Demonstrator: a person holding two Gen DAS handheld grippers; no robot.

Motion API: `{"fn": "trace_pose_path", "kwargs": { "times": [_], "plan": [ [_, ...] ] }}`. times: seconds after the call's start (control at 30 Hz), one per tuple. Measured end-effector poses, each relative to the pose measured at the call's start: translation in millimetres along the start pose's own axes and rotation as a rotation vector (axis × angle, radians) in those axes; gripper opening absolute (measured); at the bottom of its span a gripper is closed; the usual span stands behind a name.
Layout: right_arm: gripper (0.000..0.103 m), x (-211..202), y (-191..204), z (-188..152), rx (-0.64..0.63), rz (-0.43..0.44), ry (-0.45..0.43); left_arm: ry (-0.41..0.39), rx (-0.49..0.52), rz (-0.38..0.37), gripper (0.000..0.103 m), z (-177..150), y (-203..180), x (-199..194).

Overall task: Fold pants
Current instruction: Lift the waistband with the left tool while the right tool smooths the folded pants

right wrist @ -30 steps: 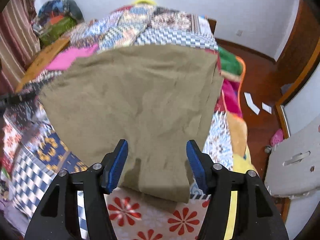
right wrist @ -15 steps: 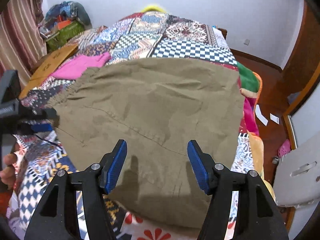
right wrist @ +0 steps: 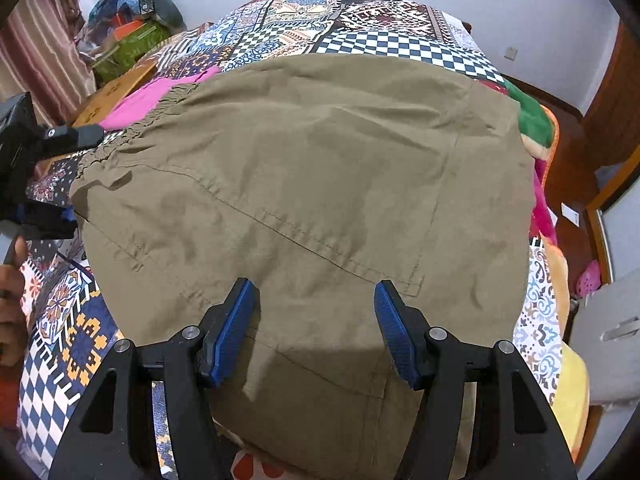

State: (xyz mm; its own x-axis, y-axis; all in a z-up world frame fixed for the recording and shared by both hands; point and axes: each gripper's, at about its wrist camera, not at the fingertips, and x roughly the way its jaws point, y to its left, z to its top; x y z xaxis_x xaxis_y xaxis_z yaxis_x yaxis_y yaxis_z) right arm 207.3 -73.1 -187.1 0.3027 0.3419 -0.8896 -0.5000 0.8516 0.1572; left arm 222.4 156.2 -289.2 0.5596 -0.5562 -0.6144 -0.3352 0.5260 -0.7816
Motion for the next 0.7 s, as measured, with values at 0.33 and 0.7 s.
{"fn": "trace_pose_path", "kwargs": {
  "times": [0.33, 0.7],
  "plan": [
    [0.059, 1, 1, -1, -0.010, -0.001, -0.004, -0.044, -0.019, -0.004, 0.089, 23, -5, 21],
    [0.059, -1, -1, 0, -0.016, -0.010, -0.002, -0.089, 0.158, 0.191, 0.025, 14, -25, 20]
  ]
}}
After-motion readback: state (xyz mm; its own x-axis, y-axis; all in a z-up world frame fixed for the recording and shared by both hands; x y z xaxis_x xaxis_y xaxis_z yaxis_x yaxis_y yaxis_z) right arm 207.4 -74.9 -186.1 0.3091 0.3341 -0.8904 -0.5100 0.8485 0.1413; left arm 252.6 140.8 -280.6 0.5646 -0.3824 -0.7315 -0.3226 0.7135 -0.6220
